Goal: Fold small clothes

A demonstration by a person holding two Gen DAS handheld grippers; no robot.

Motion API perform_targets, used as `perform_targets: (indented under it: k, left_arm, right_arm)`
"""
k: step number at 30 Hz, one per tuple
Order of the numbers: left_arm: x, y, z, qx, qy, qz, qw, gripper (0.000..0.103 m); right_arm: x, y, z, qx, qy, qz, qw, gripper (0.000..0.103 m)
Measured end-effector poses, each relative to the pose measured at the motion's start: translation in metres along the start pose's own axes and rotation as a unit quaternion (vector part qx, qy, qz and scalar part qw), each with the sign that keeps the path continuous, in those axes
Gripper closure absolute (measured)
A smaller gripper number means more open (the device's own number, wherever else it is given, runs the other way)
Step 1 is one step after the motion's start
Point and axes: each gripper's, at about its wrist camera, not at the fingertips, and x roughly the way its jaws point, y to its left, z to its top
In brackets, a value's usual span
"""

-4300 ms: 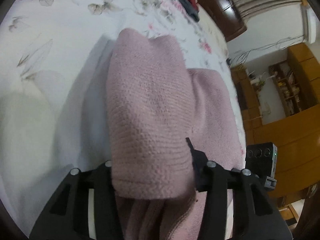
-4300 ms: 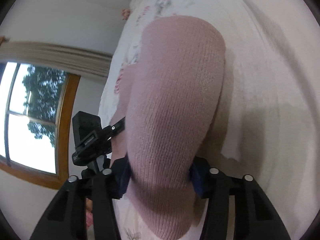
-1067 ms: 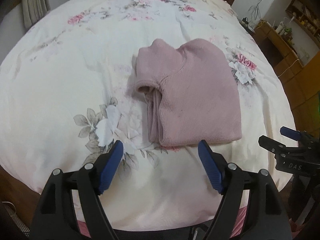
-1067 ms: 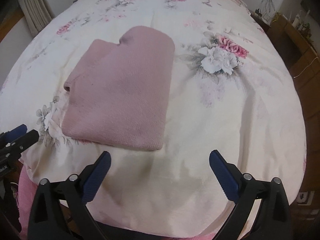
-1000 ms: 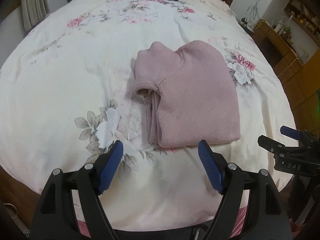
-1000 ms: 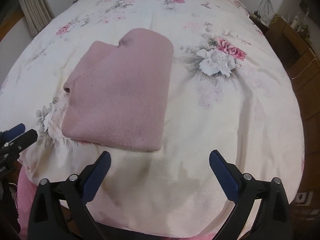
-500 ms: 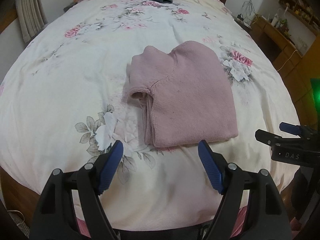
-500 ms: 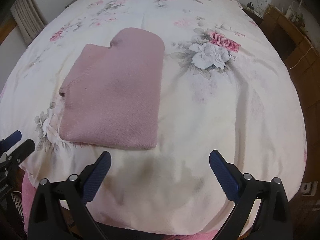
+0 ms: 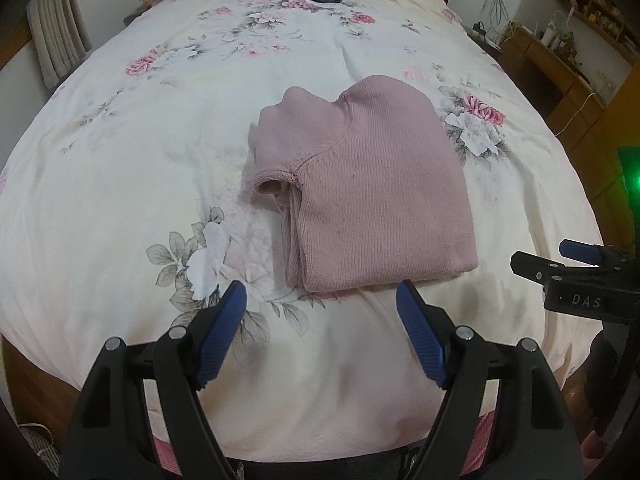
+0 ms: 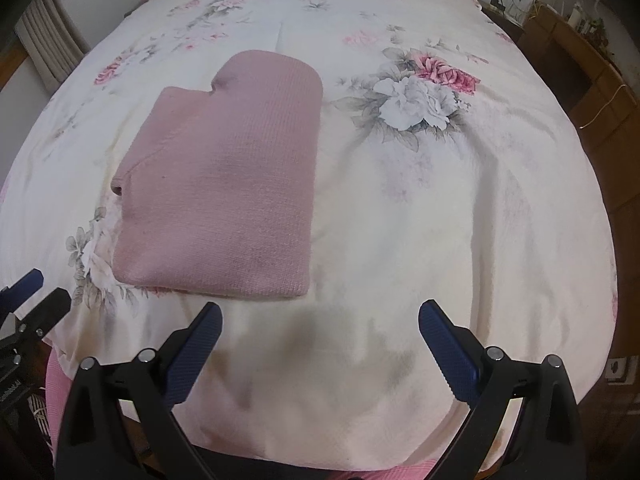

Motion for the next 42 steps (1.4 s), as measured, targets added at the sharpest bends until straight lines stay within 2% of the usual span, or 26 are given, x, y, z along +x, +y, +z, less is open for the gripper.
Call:
perform_targets:
  k: [5,22,26,36,40,42]
  left_arm:
    - [0.001,-0.001,0.000,0.003,0.000,0.000,1.0000,0.026]
    - [0.002,-0.002,0.000,0.003,0.001,0.000,1.0000,0.026]
    - [0.003,-0.002,0.001,0.003,0.004,0.001,1.0000,0.025]
    - [0.005,-0.004,0.001,0.009,0.003,0.003,0.9999,0.024]
    - [0.006,-0.005,0.000,0.009,0.004,0.003,0.9999,0.024]
    - [0.005,-0.004,0.000,0.007,0.004,0.003,1.0000,0.024]
  right_arm:
    - [0.001,-0.002,0.001,0.005,0.002,0.007,1.000,0.004]
    - [0.001,-0.005,0.001,0.010,-0.015,-0.008,1.000,0.004]
    - [0.001,-0.004,0.001,0.006,-0.022,-0.025,0.999,0.004]
    - [-0.002,-0.011,0.003,0.022,-0.040,0.000,0.999,0.004]
    - [0.000,-0.009,0.004,0.012,-0.034,-0.037,0.999,0.004]
    - [0.001,-0.009,0.004,0.011,-0.032,-0.031,0.999,0.004]
